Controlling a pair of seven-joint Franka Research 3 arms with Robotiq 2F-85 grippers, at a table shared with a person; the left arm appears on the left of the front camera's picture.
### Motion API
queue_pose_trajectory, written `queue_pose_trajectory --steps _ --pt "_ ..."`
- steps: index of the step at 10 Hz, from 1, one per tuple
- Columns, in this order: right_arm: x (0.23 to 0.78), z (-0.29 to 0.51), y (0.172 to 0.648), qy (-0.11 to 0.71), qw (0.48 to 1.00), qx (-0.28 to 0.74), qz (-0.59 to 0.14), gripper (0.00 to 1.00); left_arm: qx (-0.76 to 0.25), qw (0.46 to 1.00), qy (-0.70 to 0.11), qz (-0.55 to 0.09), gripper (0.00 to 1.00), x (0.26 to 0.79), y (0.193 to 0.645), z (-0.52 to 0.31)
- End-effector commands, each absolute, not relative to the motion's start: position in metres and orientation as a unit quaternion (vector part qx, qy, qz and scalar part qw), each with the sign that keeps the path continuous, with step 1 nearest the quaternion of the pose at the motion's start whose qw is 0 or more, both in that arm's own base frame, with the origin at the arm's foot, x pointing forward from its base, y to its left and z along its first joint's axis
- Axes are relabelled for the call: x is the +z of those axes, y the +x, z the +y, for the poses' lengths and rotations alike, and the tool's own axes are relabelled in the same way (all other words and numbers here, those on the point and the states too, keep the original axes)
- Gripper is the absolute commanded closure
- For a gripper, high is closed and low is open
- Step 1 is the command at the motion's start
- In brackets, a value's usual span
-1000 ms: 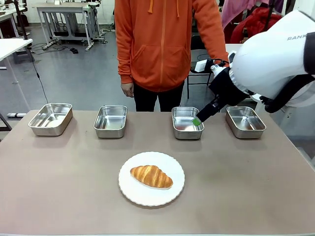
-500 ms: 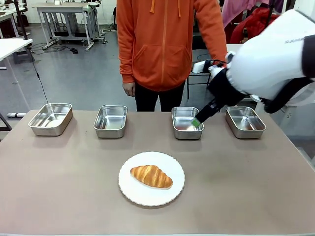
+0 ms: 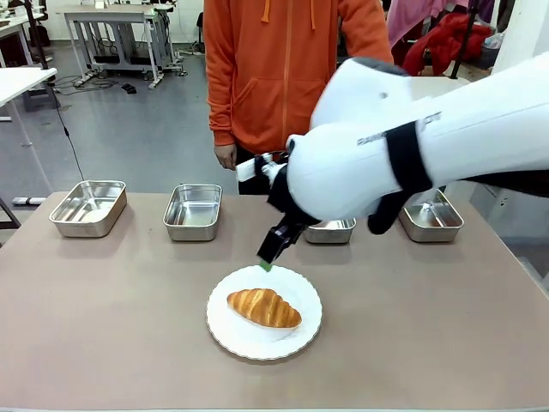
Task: Place the bread in the container.
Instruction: Place the Butter Roll into the Airtight Container indicated by the human.
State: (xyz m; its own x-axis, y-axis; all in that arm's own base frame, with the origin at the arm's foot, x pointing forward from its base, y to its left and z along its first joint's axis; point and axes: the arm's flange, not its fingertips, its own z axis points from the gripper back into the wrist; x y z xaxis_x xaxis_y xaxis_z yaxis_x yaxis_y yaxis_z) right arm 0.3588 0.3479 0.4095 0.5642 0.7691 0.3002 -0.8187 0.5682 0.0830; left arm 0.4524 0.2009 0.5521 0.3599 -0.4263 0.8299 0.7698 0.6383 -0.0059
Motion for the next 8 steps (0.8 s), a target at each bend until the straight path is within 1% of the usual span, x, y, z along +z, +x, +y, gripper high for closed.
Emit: queue_pose_trajectory --steps 1,3,4,7,8 --pt "0.407 0.375 0.361 0.088 0.875 0.466 -0.100 0.00 -0.376 0.796 -0.204 -0.427 0.00 0.554 0.451 0.201" --pt "0.398 0.383 0.362 0.106 0.880 0.452 -0.095 0.00 -0.376 0.796 -0.204 -0.427 0.00 0.554 0.451 0.201" --pt "0.399 0.376 0.353 0.102 0.869 0.473 -0.101 0.00 -0.376 0.796 -0.204 -0.427 0.00 0.554 0.451 0.201" --pt "0.394 0.381 0.356 0.105 0.870 0.472 -0.096 0.00 -0.376 0.796 -0.204 -0.427 0.00 0.554 0.451 0.201" --pt "0.385 0.394 0.349 0.073 0.876 0.470 -0.075 0.00 -0.376 0.796 -0.204 -0.427 0.00 0.554 0.451 0.201"
